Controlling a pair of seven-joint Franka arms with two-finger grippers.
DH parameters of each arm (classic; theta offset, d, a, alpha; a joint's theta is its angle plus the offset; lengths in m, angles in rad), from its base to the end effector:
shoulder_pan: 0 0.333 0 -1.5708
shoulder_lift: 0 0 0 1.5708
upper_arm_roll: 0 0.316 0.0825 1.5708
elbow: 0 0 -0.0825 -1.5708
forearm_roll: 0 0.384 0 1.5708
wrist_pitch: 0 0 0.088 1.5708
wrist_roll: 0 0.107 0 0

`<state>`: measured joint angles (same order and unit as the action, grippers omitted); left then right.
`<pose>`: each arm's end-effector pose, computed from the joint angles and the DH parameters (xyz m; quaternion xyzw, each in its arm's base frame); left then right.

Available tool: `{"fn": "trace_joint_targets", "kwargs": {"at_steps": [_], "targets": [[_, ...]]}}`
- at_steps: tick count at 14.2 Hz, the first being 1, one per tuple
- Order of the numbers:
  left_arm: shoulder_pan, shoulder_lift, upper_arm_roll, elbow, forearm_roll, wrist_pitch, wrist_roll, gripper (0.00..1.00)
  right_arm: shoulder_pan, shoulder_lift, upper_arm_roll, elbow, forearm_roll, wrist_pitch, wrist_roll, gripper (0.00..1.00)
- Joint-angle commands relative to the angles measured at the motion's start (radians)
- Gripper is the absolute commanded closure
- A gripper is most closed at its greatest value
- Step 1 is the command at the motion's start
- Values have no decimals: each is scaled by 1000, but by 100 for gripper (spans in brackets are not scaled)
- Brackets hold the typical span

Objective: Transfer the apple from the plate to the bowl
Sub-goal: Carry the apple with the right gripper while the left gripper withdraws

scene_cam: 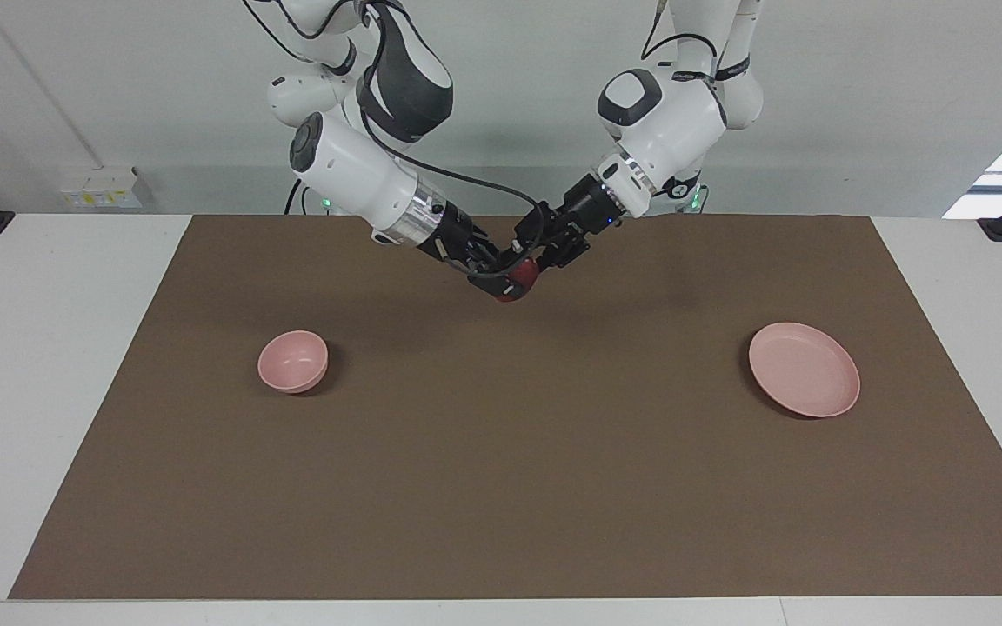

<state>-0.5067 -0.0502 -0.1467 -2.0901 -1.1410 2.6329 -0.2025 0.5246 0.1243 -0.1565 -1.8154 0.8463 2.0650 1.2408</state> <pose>0.4677 -0.3312 0.5002 0.8695 0.1838 0.0645 0.4540 0.5589 0.2618 0.4963 -0.7560 0.5405 0.2214 0.2953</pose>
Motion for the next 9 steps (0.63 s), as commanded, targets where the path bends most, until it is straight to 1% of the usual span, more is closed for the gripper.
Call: {"fn": "trace_joint_targets", "kwargs": {"at_steps": [1, 3, 6, 9], "targets": [[-7, -8, 10, 2, -10, 7, -3, 48, -6, 9, -3, 8, 22, -13, 5, 100], [-3, -3, 10, 10, -5, 6, -6, 0, -12, 11, -3, 13, 20, -13, 0, 100], [4, -2, 13, 15, 3, -8, -8, 0, -26, 3, -5, 18, 10, -16, -4, 100], [13, -5, 21, 15, 65, -94, -8, 0, -43, -2, -8, 16, -4, -19, -36, 100]]}}
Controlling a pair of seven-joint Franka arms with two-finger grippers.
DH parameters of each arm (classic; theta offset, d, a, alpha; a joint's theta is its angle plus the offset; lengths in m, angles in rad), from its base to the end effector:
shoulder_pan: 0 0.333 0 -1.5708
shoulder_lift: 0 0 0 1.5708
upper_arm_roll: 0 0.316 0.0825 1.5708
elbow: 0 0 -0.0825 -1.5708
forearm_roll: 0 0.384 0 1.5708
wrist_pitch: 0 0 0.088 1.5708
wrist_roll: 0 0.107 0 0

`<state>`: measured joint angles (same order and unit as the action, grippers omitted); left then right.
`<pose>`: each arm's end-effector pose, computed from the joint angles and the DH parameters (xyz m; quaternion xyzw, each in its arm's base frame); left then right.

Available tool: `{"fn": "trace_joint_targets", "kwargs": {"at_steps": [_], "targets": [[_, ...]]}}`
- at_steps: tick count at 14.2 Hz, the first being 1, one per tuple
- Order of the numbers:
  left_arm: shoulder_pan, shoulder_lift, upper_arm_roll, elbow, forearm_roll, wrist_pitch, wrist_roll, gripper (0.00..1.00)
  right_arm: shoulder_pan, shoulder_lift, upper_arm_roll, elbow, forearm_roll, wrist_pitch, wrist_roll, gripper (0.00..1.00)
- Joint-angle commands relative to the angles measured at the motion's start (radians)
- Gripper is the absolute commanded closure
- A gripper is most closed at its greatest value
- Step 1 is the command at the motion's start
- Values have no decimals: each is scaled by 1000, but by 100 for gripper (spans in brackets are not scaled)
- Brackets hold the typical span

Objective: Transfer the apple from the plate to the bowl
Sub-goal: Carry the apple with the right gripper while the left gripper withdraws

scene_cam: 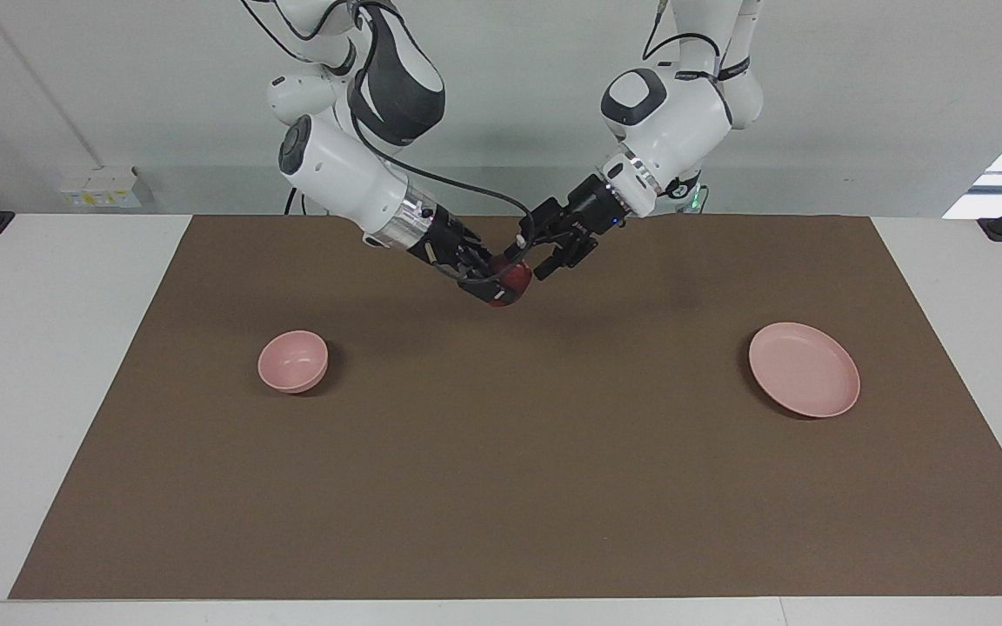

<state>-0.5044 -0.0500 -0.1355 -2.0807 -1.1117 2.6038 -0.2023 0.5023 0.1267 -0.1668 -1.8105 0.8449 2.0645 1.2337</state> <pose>0.4711 -0.3288 0.5035 0.8743 0.1720 0.0629 0.4495 0.5680 0.2442 0.4972 -0.7500 0.5495 0.2140 0.2997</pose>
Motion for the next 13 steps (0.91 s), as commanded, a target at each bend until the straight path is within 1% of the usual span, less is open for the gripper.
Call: {"fn": "trace_joint_targets", "kwargs": {"at_steps": [1, 4, 6, 9, 11, 13], "targets": [[32, -7, 10, 5, 53, -118, -6, 0, -31, -6, 1, 14, -41, -32, -51, 100], [82, -10, 11, 7, 189, -256, -8, 0, -44, -9, -3, 39, -202, -85, -137, 100], [148, -11, 11, 8, 329, -376, -8, 0, -62, -9, -3, 54, -315, -124, -230, 100], [239, -14, 10, 21, 582, -545, -2, 0, -125, -18, -5, 34, -427, -171, -477, 100], [302, 1, 10, 71, 727, -644, 6, 0, -215, -19, -3, -7, -490, -190, -709, 100], [343, 19, 10, 100, 846, -669, 35, 0, -257, -12, -3, -48, -581, -169, -909, 100]]}}
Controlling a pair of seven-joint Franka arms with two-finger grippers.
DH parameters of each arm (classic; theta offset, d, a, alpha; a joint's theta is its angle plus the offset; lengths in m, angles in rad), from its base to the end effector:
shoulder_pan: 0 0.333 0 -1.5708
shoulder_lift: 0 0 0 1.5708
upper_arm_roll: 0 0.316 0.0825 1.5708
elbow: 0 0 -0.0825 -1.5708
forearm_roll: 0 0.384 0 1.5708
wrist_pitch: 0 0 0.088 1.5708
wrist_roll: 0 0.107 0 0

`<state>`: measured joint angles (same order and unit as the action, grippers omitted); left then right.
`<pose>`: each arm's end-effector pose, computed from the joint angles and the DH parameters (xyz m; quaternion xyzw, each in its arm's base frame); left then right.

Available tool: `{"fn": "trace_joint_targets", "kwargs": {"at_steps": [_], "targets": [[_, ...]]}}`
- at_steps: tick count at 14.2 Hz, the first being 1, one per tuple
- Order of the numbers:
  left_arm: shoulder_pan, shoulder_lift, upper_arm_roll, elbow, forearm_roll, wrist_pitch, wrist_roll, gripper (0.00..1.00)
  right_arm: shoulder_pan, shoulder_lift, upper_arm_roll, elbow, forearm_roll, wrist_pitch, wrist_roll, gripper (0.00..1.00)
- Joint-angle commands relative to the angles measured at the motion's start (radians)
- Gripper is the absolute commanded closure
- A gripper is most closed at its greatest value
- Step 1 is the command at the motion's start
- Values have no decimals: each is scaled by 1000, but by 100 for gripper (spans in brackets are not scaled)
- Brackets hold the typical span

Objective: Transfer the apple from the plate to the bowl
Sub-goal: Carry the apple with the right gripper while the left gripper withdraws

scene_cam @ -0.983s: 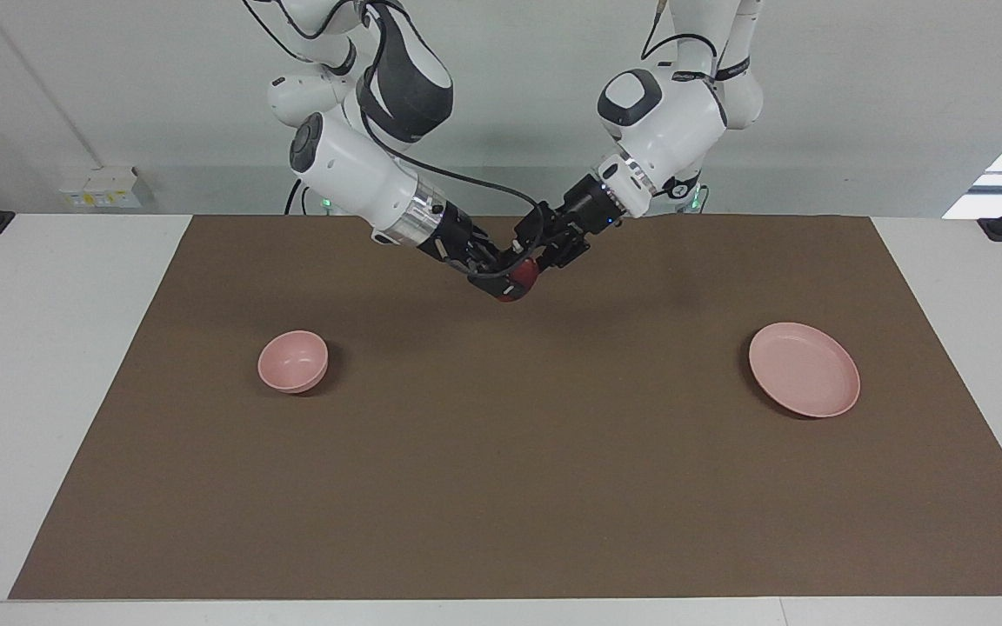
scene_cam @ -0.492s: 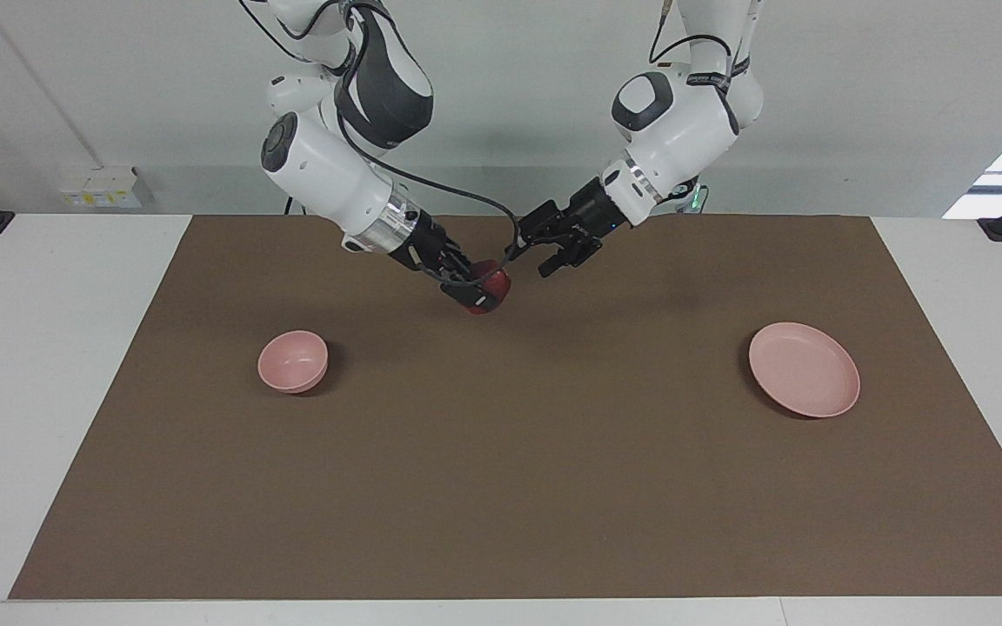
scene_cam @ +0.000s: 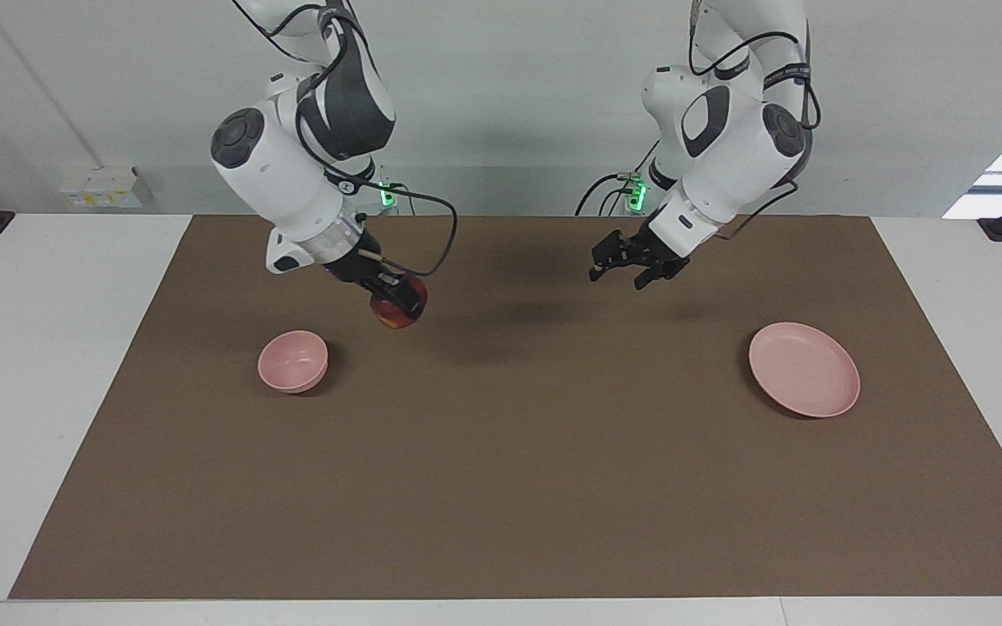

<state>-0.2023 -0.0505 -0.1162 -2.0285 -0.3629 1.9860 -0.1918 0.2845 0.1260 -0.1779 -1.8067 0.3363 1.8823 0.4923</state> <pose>0.5078 -0.1915 0.4736 0.9866 0.0098 -0.0372 0.1583 0.5872 0.0916 0.4705 -0.9586 0.2429 0.0657 0.1336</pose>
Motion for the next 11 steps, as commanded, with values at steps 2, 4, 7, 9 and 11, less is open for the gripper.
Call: {"fn": "trace_joint_targets", "kwargs": {"at_steps": [2, 4, 7, 9, 11], "targets": [[75, 20, -8, 62, 156, -52, 110, 0, -74, -5, 8, -81, -161, 66, -311, 100], [115, 18, -8, 103, 195, -74, 150, 0, -119, 18, 8, -133, -213, 151, -443, 100], [130, 18, -8, 207, 300, -163, 170, 0, -139, 73, 8, -157, -269, 261, -541, 100], [167, 18, -8, 299, 328, -254, 208, 0, -148, 86, 8, -157, -278, 284, -544, 100], [201, 21, -7, 397, 329, -356, 288, 0, -149, 87, 8, -157, -278, 282, -544, 100]]}}
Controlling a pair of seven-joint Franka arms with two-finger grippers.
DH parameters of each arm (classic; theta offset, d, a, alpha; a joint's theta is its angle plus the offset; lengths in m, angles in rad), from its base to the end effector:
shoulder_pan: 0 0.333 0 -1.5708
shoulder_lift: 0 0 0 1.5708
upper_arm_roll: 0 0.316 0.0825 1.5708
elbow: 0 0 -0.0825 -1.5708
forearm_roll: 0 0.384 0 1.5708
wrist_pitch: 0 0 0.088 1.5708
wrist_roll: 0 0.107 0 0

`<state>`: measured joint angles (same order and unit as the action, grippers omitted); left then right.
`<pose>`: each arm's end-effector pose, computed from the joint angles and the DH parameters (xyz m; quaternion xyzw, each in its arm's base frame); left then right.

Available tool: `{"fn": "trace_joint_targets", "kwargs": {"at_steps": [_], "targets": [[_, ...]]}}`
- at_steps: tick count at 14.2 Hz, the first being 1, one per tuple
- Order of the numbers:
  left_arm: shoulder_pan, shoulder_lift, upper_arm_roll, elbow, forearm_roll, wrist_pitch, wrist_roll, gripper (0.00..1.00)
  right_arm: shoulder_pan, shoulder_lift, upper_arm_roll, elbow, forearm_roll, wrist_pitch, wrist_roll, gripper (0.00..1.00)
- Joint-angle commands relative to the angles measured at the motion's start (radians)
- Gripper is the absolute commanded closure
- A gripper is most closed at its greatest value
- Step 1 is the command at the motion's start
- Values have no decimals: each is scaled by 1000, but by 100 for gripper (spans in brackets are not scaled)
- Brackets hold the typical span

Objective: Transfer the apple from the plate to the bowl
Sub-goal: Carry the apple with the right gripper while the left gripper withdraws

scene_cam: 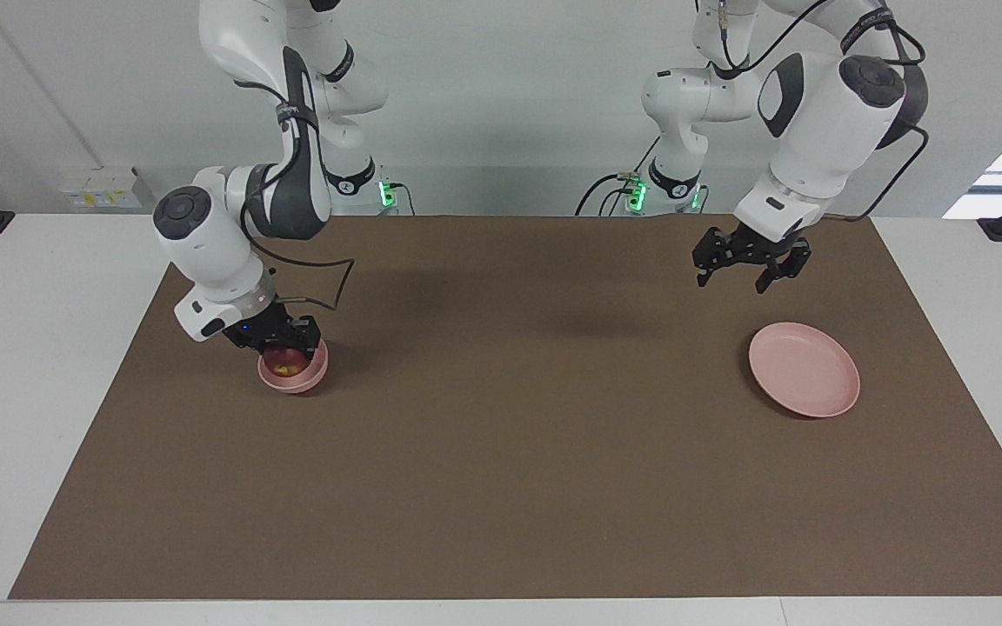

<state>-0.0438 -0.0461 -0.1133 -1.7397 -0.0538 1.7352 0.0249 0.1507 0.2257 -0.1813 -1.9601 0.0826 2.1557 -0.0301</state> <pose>0.5438 -0.0924 0.5840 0.9957 -0.0870 0.0190 0.0253 0.5970 -0.0111 0.3608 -0.9996 0.0215 0.0124 0.0143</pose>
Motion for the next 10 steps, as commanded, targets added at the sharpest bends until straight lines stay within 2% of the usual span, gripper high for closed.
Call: {"fn": "trace_joint_targets", "kwargs": {"at_steps": [1, 3, 7, 10], "targets": [[51, 20, -2, 146, 25, -146, 90, 0, -16, -6, 11, -5, -24, 13, -22, 100], [41, 26, 44, 225, 48, -235, 111, 0, -10, -2, 11, -2, -24, 13, -10, 100], [33, 107, 73, 437, 52, -411, 156, 0, -7, 12, 13, -2, -24, 36, 3, 100], [-40, 100, 151, 445, 51, -440, 156, 0, -3, 24, 13, 0, -24, 52, 10, 100]]}}
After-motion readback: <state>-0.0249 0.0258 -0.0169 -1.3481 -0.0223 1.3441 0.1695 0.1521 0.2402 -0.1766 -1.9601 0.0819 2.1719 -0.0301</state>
